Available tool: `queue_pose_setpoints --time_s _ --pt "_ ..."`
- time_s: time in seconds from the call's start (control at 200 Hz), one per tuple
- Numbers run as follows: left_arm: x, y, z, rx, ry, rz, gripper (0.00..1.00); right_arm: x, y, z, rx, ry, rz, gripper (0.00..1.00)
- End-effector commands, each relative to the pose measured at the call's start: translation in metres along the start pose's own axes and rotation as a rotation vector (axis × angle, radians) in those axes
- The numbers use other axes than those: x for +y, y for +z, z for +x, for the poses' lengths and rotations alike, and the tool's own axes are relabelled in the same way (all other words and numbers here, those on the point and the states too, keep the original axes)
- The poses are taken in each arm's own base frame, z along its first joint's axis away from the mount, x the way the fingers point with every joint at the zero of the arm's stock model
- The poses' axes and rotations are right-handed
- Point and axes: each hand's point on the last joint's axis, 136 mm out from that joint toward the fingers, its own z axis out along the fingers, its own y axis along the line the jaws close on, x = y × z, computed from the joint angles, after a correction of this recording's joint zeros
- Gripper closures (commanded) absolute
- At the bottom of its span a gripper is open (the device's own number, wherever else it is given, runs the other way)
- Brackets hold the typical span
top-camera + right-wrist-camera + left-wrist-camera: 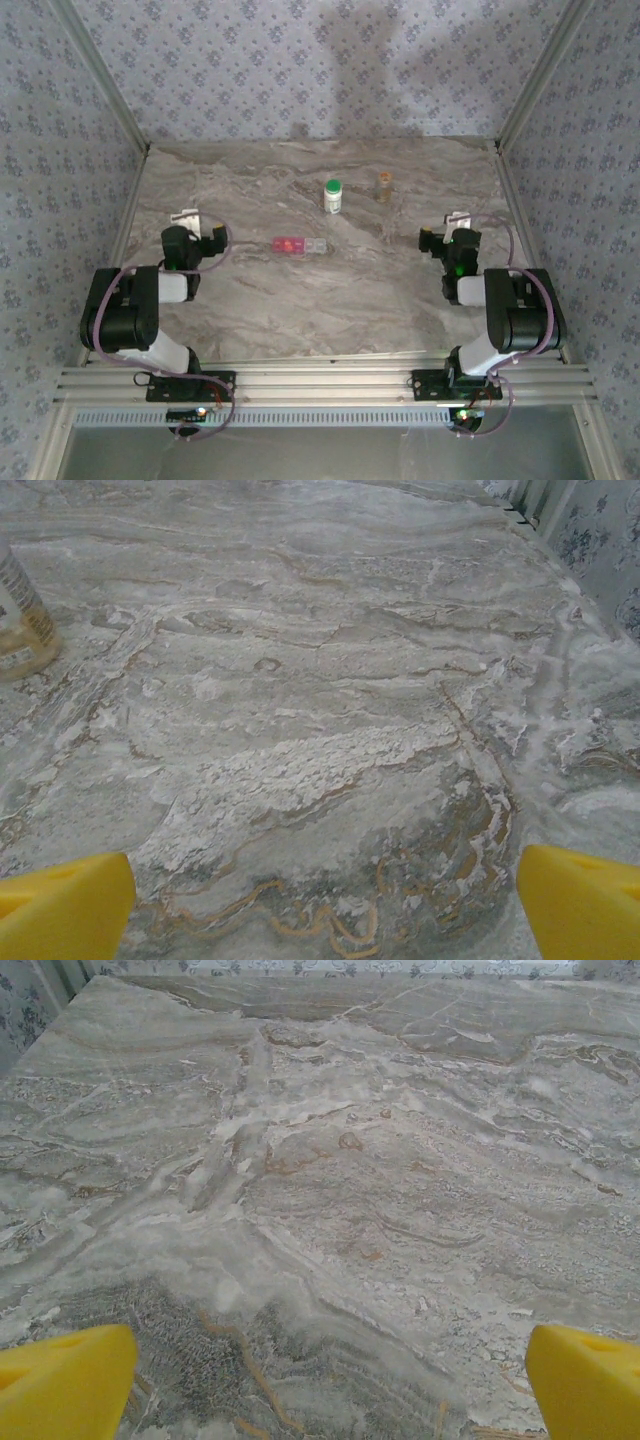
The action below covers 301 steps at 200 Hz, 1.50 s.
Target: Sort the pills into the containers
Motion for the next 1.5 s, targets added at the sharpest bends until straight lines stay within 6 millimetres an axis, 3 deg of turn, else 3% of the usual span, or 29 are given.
queue_pose_setpoints --time_s 0.0,1.499 --pt "0.0025 0.0003 -0.0076 -0.017 0.013 -0.024 0.01 0.0037 0.0024 -0.0086 -0.013 0.007 -0.033 0.0" --pt "0.0021 0.0 -0.0077 -0.013 0.02 -0.027 0.01 0.0041 0.0023 -0.0081 -0.012 0.004 -0.034 0.0"
